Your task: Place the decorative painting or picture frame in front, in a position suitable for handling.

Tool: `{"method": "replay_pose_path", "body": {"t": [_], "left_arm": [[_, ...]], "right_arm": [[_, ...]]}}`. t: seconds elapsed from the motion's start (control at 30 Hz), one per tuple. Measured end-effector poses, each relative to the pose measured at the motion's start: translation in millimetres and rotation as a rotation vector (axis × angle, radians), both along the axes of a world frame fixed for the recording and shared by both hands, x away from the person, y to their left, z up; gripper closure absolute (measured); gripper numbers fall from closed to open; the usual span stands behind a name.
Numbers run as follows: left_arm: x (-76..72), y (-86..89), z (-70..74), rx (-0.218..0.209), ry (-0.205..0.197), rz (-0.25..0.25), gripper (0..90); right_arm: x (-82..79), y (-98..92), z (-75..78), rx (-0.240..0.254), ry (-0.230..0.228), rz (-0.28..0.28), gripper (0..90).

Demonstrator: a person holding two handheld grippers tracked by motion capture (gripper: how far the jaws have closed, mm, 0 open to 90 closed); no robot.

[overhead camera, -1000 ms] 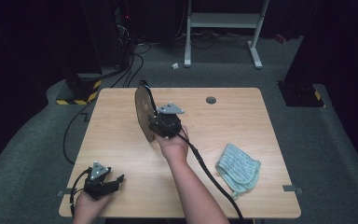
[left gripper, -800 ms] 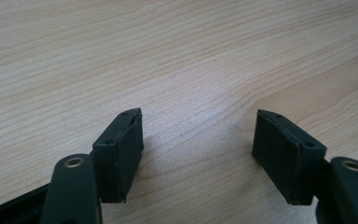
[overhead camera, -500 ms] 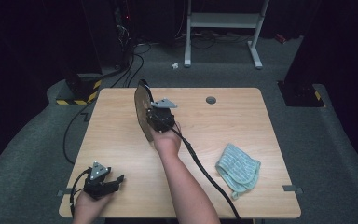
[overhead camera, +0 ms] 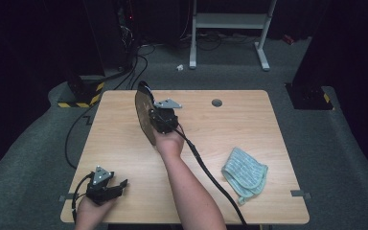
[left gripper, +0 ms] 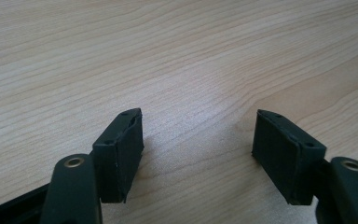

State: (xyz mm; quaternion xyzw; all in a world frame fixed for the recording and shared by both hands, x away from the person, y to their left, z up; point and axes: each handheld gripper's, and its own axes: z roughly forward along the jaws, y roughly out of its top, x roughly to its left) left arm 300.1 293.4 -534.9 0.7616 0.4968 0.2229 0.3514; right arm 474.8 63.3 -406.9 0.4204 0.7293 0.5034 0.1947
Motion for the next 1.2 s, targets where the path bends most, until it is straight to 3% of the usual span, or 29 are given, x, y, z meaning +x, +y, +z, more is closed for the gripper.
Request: {"method": "replay_pose_path", "body": {"t": [0.3, 0.4, 0.57, 0.8, 1.07, 1.2], "left_arm": [[-0.1, 0.0, 0.0, 0.003, 0.000, -0.001, 33.4], [-0.2, -0.2, 0.0, 0.007, -0.001, -0.001, 33.4], [0.1, -0.3, 0.0, 0.007, -0.002, -0.001, 33.6], [0.5, -0.4, -0.1, 0.006, -0.003, 0.002, 33.6], [0.6, -0.6, -0.1, 0.007, -0.003, 0.004, 33.7], [0.6, -0.5, -0.1, 0.007, -0.003, 0.004, 33.6]], "right_arm": [[-20.1, -15.3, 24.9, -0.002, -0.066, 0.018, 80.2], [-36.6, -35.9, 28.9, -0.026, -0.088, 0.011, 80.2], [-53.5, -61.3, 25.5, -0.016, -0.079, 0.009, 80.3], [-90.9, -94.8, 18.3, -0.008, -0.099, 0.027, 80.3], [-115.3, -105.5, 5.7, -0.002, -0.097, 0.043, 80.3], [-116.8, -105.1, -1.7, -0.006, -0.094, 0.043, 80.3]]}}
